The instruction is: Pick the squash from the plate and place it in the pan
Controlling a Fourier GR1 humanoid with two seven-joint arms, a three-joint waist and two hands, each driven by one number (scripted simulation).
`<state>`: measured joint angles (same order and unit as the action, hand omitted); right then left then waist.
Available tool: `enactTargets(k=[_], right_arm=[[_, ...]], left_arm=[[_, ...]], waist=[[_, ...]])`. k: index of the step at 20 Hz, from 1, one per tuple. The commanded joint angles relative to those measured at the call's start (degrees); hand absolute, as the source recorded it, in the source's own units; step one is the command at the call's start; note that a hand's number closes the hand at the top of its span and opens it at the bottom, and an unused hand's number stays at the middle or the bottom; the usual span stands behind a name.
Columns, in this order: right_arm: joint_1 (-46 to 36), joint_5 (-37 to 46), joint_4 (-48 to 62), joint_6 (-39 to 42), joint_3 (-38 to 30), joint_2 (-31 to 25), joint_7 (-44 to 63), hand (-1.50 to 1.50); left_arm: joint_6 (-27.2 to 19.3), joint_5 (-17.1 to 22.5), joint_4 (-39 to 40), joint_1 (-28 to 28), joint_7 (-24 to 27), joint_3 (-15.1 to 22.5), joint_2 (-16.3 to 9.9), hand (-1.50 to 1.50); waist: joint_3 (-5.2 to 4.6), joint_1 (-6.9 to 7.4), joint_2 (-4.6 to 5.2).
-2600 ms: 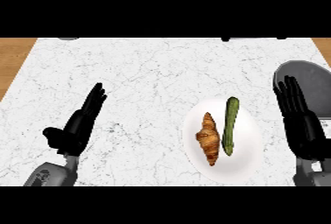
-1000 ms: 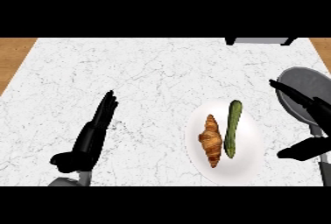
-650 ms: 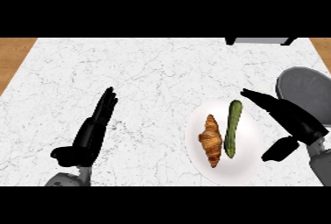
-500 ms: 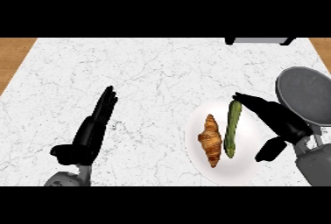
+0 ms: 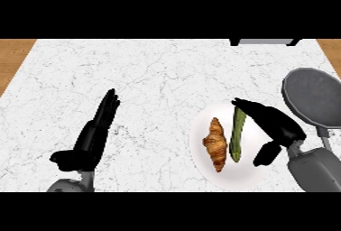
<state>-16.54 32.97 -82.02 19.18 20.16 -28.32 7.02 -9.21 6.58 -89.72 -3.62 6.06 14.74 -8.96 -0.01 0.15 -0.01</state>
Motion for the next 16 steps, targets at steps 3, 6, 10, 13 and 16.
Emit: enactTargets(k=[3,6,10,13,16], right_arm=[[3.15,4.15,2.84,-1.41,-4.33,1.93,-6.85,-1.50],[-1.81,5.81,7.74,-1.04,-5.13,7.15,-4.82,-1.50],[-3.40,7.83,9.29,0.18,-7.56,9.06,-4.94,-1.50],[-2.03,10.87,14.39,-3.29,-6.13,11.18,-6.73,-1.50],[-2.99,12.72,19.44,-4.47,-7.94,10.94,-8.94,-1.50]], left_arm=[[0.47,-2.78,0.84,0.29,0.60,-1.03,2.41,0.00],[1.76,-2.70,-2.83,3.86,0.32,-0.97,1.86,0.00],[1.05,-4.62,0.27,0.11,-1.32,-1.53,4.76,0.00],[5.75,-2.95,-0.06,4.21,3.78,-3.46,1.76,0.00],[4.16,-4.17,-4.09,4.39,-0.84,-2.46,3.05,0.00]], waist=[[0.01,-0.15,0.00],[0.01,0.14,0.02],[0.01,0.00,0.01],[0.01,0.12,0.02],[0.02,0.17,0.03]])
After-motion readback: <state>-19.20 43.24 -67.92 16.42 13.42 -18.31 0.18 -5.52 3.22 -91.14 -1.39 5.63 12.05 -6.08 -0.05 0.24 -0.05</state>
